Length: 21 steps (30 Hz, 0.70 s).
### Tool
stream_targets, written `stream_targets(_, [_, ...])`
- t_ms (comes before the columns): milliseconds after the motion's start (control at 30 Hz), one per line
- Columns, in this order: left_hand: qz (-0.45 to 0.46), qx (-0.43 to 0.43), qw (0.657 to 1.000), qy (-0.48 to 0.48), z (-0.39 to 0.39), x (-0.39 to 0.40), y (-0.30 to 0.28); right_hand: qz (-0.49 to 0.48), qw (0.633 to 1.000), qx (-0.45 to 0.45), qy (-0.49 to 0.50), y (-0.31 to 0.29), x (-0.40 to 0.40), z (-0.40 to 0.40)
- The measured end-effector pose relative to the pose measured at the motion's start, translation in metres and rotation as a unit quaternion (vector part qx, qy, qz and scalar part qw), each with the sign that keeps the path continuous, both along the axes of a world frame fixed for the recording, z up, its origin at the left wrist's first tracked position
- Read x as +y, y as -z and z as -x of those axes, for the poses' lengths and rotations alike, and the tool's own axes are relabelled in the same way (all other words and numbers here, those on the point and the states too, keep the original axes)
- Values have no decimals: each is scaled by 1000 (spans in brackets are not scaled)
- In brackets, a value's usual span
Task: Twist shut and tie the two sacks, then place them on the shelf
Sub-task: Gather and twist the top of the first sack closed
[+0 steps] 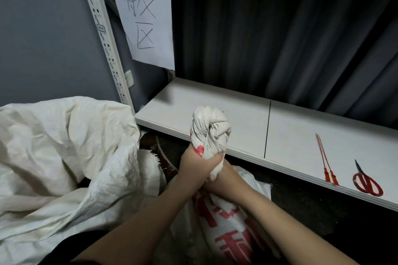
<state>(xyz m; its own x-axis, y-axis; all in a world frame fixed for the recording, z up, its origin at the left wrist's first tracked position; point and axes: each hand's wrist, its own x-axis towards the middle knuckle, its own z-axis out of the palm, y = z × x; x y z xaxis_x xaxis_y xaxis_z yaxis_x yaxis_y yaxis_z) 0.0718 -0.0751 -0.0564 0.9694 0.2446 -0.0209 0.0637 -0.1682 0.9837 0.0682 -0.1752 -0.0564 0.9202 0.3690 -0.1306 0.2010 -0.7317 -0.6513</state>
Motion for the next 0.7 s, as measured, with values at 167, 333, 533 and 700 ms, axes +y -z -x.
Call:
stream_targets(167, [27,-13,999,-12,-7,7,-4,-207,953,217,-30,-34,-24,-12])
stream_targets(333, [-26,-22,998,45,-3,1,-6,-372,919,70,109,-46,-15,-22])
stream_targets(533, [-135,-18,983,121,7,-4,1,-448,881,60,138,-51,-14,-26])
stream_targets(700, [-195,-40,952,230,15,2,0,-545,817,162,97,-46,-14,-28])
